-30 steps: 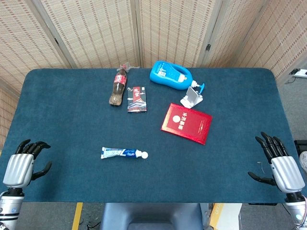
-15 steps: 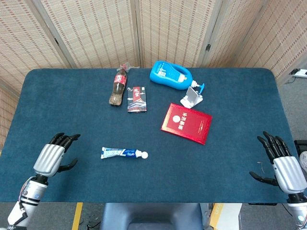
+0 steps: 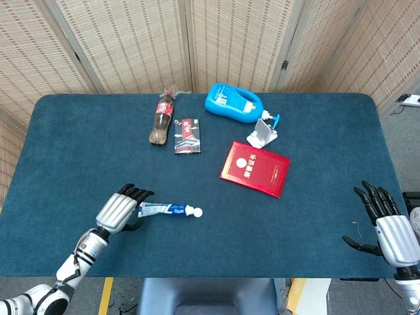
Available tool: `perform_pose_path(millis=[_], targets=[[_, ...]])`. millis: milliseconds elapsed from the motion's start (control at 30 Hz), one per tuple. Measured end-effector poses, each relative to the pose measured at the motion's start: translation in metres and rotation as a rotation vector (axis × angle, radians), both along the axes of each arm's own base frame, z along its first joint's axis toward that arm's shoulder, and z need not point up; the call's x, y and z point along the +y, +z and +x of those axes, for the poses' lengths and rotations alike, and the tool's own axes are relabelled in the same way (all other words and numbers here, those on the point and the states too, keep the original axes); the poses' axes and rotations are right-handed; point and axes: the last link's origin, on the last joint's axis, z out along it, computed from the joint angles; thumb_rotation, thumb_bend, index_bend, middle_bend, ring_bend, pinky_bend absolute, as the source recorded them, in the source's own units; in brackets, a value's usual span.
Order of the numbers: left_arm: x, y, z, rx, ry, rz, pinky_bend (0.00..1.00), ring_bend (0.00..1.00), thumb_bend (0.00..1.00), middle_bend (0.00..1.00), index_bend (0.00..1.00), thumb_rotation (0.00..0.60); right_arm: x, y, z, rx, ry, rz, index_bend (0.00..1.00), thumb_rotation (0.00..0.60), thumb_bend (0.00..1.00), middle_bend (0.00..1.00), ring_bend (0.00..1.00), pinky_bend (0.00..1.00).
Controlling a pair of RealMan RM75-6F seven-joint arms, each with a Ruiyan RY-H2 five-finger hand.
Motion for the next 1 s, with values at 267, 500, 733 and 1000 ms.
perform_pose_path(millis=[267,500,733,1000], targets=[[0.011,-0.027,0.002,0.019,0.021,-0.002,0.19,0.29,0.34,0.3,0.28,0.6,0.001,0.001,-0.001,-0.002,0.0,-0.003,0.0,0.563,0.0,0.0,0.0,0.0],[0.015,-0.048,0.005,0.029,0.032,-0.018,0.2,0.31,0.34,0.32,0.31,0.6,0.002,0.002,-0.002,-0.003,-0.007,-0.006,0.0,0.563,0.0,0.0,0.0,0.0],[0.02,-0.064,0.004,0.035,0.057,-0.02,0.21,0.33,0.34,0.35,0.35,0.6,0.002,0.002,-0.003,-0.004,-0.012,-0.008,0.0,0.564,0.0,0.0,0.0,0.0],[0.026,-0.073,0.002,0.031,0.081,-0.018,0.23,0.37,0.34,0.39,0.39,0.6,0.003,0.004,-0.004,-0.004,-0.017,-0.01,0.0,0.564,0.0,0.0,0.0,0.0]])
